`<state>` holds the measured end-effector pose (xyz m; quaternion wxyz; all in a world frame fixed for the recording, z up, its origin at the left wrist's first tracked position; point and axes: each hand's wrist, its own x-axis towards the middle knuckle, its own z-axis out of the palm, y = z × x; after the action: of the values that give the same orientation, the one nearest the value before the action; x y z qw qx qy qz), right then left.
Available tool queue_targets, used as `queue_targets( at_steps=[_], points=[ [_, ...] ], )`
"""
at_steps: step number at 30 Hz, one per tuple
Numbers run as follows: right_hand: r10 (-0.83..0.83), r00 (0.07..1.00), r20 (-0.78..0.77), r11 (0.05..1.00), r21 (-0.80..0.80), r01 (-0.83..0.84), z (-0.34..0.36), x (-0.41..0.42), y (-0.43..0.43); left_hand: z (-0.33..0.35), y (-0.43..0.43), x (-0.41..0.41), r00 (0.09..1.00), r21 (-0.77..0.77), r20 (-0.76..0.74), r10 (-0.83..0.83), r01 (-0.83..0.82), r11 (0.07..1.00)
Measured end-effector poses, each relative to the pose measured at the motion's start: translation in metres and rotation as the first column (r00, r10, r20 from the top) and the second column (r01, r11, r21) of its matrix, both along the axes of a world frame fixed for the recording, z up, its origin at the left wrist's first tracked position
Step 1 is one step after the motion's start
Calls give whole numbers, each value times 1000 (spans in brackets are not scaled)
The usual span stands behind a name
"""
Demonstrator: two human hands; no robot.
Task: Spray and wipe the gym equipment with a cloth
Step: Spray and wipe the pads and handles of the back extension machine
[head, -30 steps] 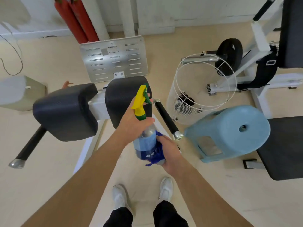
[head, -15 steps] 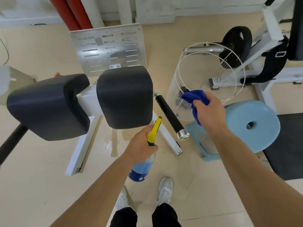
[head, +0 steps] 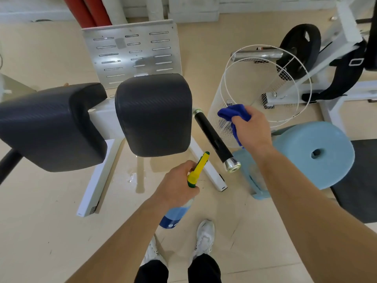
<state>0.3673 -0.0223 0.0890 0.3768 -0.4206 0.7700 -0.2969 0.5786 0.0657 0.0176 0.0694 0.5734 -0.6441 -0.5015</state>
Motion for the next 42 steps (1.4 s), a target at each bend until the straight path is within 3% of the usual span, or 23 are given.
queue_targets(
  at_steps=[11,14,17,21,24,26,30,33,35,37,38,39,41,42],
  points=[
    [47,997,-57,998,-38,-49,-9,-28,-2,-8,11,12,996,-4,-57,-64,63,998],
    [76,997,-22,996,-54,-77,-17,-25,0,-7,8,10,997,9,-70,-14,14,1000],
    [217,976,-2,973,-76,-216,-27,-10,-7,-7,3,10,993,-1,-87,84,-84,996],
    [524,838,-151,839,-77,-538,-51,15,-31,-5,0,11,968,-7,-91,234,-236,972],
    [539,830,-142,832,-59,-551,-66,30,-59,-6,-3,9,952,-7,-113,285,-287,958],
    [619,759,-199,777,21,-629,-77,36,-62,-5,-5,8,943,-4,-111,314,-316,949],
    [736,519,-435,610,95,-786,-68,25,-30,-6,-5,9,931,-1,-114,346,-348,938],
    [779,341,-527,496,182,-849,-44,8,2,-2,-5,12,927,-18,-117,356,-361,933],
    [824,222,-521,387,233,-892,-31,2,15,0,-6,14,927,-21,-112,357,-362,932],
    [889,169,-425,316,305,-898,-14,-3,11,0,-6,16,932,-31,-99,349,-354,935],
    [916,214,-340,329,332,-884,-8,-7,4,0,-5,17,935,-39,-96,341,-346,937],
    [907,341,-247,408,316,-857,-5,-10,-2,0,-5,18,939,-43,-99,329,-334,942],
    [689,723,-53,721,143,-677,-8,-15,-9,0,-4,19,945,-46,-117,305,-312,949],
    [502,860,86,859,62,-508,-16,-14,-6,-1,-4,19,947,-51,-123,296,-304,951]
  ],
)
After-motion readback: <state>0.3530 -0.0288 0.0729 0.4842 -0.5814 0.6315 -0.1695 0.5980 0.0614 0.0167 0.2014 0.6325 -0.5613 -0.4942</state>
